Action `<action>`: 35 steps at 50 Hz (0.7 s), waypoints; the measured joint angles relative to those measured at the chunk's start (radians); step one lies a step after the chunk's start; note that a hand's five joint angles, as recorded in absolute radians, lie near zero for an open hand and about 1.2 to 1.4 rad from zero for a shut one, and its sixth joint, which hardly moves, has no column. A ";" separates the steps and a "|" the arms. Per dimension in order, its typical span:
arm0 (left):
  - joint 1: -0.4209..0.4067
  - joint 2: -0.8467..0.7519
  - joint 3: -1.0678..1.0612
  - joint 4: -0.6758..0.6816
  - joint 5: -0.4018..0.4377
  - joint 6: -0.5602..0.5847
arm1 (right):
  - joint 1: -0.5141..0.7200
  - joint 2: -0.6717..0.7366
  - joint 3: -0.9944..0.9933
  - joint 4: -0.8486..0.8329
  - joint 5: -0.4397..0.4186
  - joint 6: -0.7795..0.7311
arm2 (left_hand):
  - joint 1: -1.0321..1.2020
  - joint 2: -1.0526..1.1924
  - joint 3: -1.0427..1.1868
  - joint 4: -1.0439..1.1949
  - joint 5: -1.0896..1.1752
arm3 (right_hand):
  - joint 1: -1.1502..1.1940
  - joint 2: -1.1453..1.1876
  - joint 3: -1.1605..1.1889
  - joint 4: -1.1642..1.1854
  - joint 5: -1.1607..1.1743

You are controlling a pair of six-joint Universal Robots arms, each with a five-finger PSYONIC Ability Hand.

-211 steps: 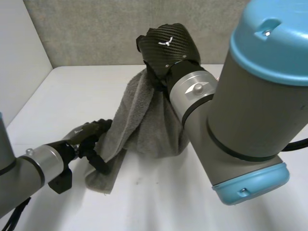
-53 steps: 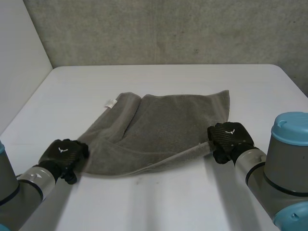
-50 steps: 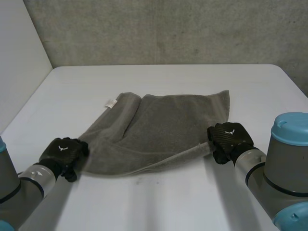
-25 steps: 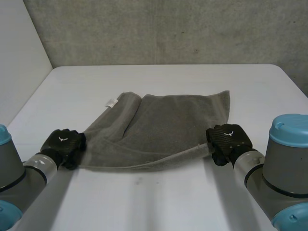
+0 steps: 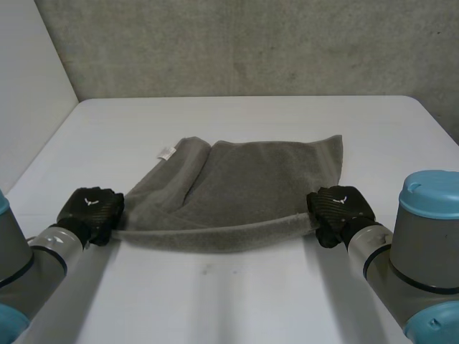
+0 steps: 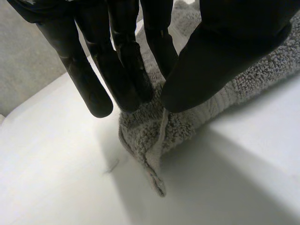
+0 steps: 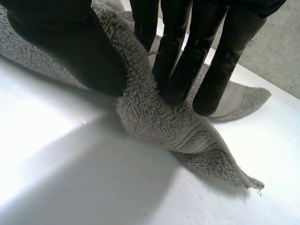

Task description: Fold the laundry

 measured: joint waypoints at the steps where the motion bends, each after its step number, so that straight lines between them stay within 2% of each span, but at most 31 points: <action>1: 0.001 0.005 -0.004 -0.001 0.002 0.000 | 0.000 0.000 0.000 0.000 0.000 0.000 | 0.000 0.000 0.000 0.000 0.000 | 0.000 0.000 0.000 0.000 0.000; 3: 0.003 0.021 -0.018 -0.009 0.011 0.000 | 0.000 0.000 0.000 0.000 0.000 0.000 | -0.153 -0.130 -0.130 -0.139 -0.147 | 0.000 0.000 0.000 0.000 0.000; 11: 0.009 0.052 -0.066 -0.070 0.037 0.002 | -0.001 0.000 0.000 0.000 0.000 -0.001 | -0.411 -0.407 -0.406 -0.416 -0.423 | 0.000 0.000 0.000 0.000 0.000; 22: 0.023 0.060 -0.083 -0.100 0.042 0.003 | -0.001 0.000 0.002 0.000 0.000 -0.002 | -0.444 -0.449 -0.449 -0.459 -0.464 | 0.000 0.000 0.000 0.000 0.000; 35: 0.024 -0.001 -0.038 -0.036 0.043 0.006 | 0.001 0.000 0.005 0.000 0.000 -0.002 | -0.434 -0.429 -0.430 -0.439 -0.445 | 0.000 0.000 0.000 0.000 0.000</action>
